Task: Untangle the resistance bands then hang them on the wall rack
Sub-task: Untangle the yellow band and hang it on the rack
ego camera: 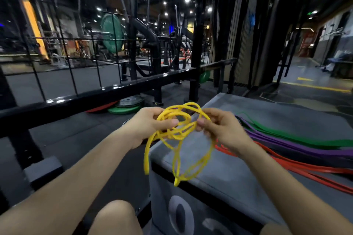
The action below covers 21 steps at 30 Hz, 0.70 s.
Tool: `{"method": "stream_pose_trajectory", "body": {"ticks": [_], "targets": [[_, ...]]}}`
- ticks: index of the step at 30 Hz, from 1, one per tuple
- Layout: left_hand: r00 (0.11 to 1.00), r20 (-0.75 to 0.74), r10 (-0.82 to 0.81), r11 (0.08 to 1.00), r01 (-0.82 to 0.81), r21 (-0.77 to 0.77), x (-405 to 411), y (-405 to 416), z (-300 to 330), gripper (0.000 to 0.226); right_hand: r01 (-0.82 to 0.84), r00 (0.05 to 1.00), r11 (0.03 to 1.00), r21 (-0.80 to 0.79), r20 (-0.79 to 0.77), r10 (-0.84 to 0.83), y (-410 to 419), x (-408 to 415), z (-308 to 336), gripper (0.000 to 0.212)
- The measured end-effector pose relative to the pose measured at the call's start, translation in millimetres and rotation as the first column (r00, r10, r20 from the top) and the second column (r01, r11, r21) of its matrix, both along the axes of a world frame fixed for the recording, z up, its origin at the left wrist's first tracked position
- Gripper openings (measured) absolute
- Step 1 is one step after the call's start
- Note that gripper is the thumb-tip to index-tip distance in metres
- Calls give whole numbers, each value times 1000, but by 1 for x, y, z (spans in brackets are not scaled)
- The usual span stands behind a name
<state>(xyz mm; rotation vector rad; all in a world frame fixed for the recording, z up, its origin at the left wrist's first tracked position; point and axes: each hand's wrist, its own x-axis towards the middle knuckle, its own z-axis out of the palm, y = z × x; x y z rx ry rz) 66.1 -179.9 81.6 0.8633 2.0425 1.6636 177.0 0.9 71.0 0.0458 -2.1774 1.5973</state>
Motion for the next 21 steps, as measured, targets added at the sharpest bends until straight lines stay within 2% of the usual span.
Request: {"method": "stream_pose_trajectory", "body": {"ticks": [2, 6, 8, 12, 14, 17, 19, 21], "targets": [[999, 13, -46, 998, 47, -41, 6, -9, 1, 37, 45, 998, 999, -14, -33, -45, 8, 10, 9, 6], [997, -61, -50, 995, 45, -86, 8, -16, -1, 23, 135, 986, 989, -54, -93, -140, 19, 24, 21, 16], [989, -127, -79, 991, 64, -114, 10, -14, -2, 9, 169, 974, 982, -90, -139, -180, 19, 29, 25, 19], [952, -300, -56, 975, -13, -223, 12, -11, 1, 3, 247, 942, 959, -136, -200, -271, 18, 33, 25, 24], [930, -361, -62, 956, -49, -289, 11, -12, 0, 15, 283, 926, 949, -141, -217, -308, 19, 32, 25, 24], [930, -365, -54, 928, -89, -363, 9, -22, -1, 29, 369, 883, 917, -148, -251, -396, 25, 32, 29, 26], [946, -323, -26, 948, -80, -308, 5, -32, -3, 29, 465, 831, 873, -148, -266, -488, 33, 34, 33, 27], [969, -242, 55, 980, -99, -173, 5, -36, -4, 31, 539, 783, 831, -139, -280, -555, 39, 34, 35, 29]]}}
